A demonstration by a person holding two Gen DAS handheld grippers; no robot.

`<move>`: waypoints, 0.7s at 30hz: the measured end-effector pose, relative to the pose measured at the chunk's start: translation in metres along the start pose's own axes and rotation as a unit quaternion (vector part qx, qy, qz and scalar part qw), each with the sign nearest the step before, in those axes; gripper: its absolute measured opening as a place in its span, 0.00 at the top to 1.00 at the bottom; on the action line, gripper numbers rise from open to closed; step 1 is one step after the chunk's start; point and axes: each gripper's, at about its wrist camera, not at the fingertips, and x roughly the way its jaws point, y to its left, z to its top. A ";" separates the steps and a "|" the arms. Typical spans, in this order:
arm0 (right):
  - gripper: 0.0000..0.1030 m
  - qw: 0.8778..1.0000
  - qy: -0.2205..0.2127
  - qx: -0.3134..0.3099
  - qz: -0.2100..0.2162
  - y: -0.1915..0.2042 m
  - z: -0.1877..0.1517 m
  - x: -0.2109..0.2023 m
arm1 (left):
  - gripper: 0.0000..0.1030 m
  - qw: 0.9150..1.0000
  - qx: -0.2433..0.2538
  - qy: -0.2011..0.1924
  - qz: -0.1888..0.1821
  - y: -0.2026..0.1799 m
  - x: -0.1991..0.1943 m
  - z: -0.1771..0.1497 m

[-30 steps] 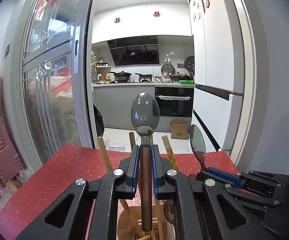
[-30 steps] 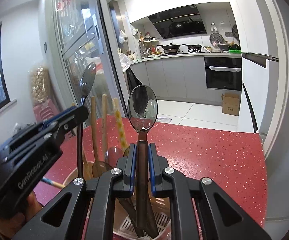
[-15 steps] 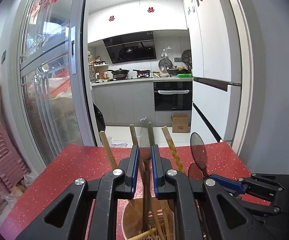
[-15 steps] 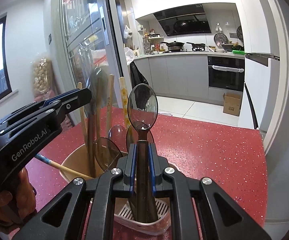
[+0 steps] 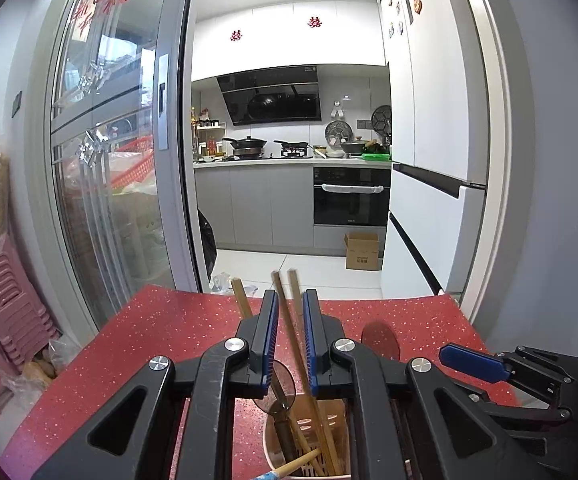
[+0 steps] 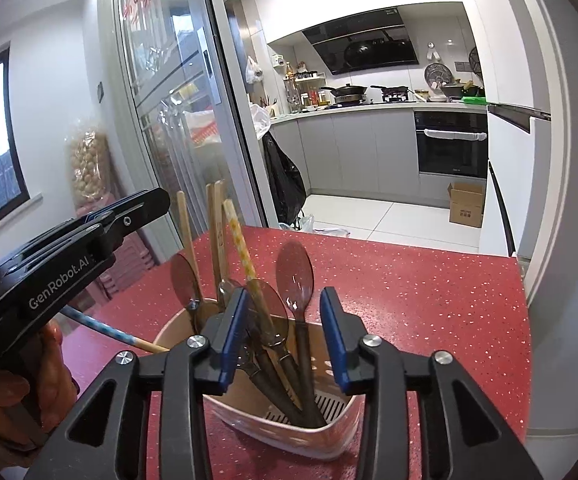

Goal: Organize utensils

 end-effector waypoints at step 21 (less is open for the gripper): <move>0.33 0.994 0.045 0.079 -0.061 0.009 -0.025 -0.050 | 0.00 0.999 -0.018 0.023 0.017 0.020 -0.059 -0.007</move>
